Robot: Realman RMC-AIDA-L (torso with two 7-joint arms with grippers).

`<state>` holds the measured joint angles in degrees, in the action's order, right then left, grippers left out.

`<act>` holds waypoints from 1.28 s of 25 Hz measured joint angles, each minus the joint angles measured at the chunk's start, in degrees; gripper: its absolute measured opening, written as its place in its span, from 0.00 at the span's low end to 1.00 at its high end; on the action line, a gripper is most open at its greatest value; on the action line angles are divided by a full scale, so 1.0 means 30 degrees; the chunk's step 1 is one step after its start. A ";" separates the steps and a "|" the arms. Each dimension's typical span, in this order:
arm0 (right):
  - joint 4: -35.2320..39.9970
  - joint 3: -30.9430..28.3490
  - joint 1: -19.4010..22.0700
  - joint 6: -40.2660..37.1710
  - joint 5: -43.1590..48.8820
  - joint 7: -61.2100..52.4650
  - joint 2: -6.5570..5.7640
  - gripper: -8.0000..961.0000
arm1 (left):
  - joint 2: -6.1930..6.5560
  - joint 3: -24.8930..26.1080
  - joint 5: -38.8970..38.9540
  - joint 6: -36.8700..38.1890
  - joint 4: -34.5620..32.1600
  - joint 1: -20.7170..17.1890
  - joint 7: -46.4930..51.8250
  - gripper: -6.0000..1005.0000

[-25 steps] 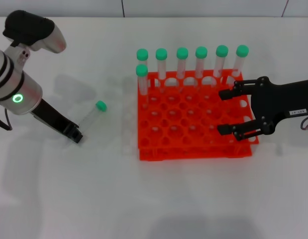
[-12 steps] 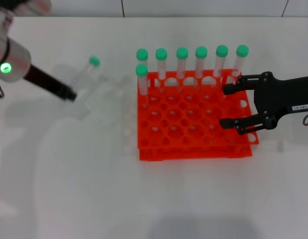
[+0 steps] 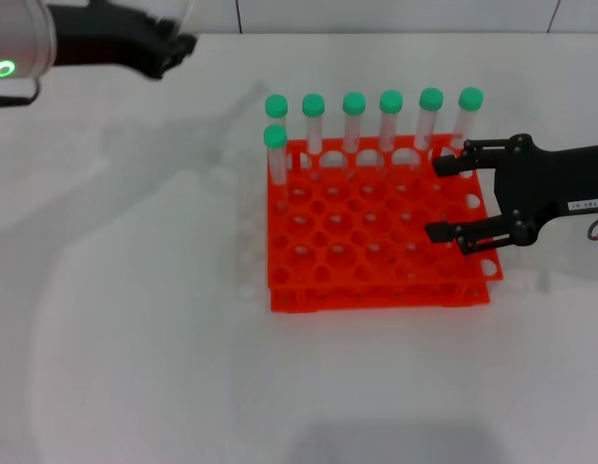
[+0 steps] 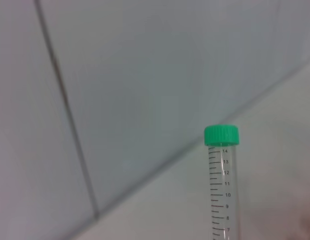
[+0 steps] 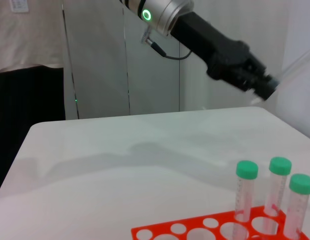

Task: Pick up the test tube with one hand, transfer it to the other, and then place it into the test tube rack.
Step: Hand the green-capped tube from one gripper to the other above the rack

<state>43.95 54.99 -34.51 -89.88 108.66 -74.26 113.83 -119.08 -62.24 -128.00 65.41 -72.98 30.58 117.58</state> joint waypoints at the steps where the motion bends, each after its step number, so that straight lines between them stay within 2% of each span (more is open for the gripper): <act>1: 0.0000 0.0000 0.0002 0.0001 -0.0042 0.0001 0.0007 0.85 | 0.0007 0.0005 0.1285 -0.0236 0.0285 -0.0165 -0.1054 0.21; 7: -0.0061 0.0011 0.0037 0.0038 -0.0131 0.0092 0.0068 0.85 | 0.0430 0.0036 0.7535 0.0500 0.2741 -0.0177 -0.6051 0.22; 11: -0.0112 0.0012 0.0085 0.0070 -0.0232 0.0125 0.0167 0.85 | 0.1142 0.0893 1.1920 0.2802 0.6963 0.0936 -0.9991 0.22; 13: -0.0071 0.0012 0.0155 0.0187 -0.0255 0.0129 0.0224 0.85 | 0.1644 0.1585 1.2690 0.4001 0.9580 0.1992 -1.1313 0.22; 14: -0.0045 0.0012 0.0175 0.0270 -0.0269 0.0133 0.0258 0.85 | 0.2025 0.1955 1.2781 0.4563 1.1508 0.2797 -1.2009 0.22; 15: -0.0055 0.0013 0.0169 0.0403 -0.0276 0.0153 0.0282 0.85 | 0.2025 0.1955 1.2781 0.4563 1.1508 0.2797 -1.2009 0.22; 16: -0.0055 0.0013 0.0169 0.0403 -0.0276 0.0153 0.0282 0.85 | 0.2709 0.2274 1.2614 0.5116 1.4929 0.4308 -1.3197 0.22; 18: -0.0214 0.0012 0.0142 0.0706 -0.0285 0.0374 0.0374 0.84 | 0.2858 0.2230 1.2174 0.5110 1.5939 0.4825 -1.3511 0.23; 22: -0.0291 0.0011 0.0180 0.1001 -0.0309 0.0475 0.0419 0.84 | 0.2570 0.2197 1.0044 0.5032 1.6167 0.5526 -1.3558 0.23; 27: -0.0319 0.0010 0.0232 0.1224 -0.0308 0.0484 0.0408 0.84 | 0.2328 0.2211 0.8652 0.4735 1.6191 0.5929 -1.3492 0.23; 32: -0.0327 0.0011 0.0305 0.1259 -0.0236 0.0393 0.0238 0.84 | 0.2096 0.2218 0.7132 0.4532 1.6153 0.6388 -1.3121 0.24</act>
<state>42.97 55.02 -33.59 -86.11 107.96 -73.08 114.54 -112.79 -55.59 -106.61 79.00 -24.52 49.74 78.22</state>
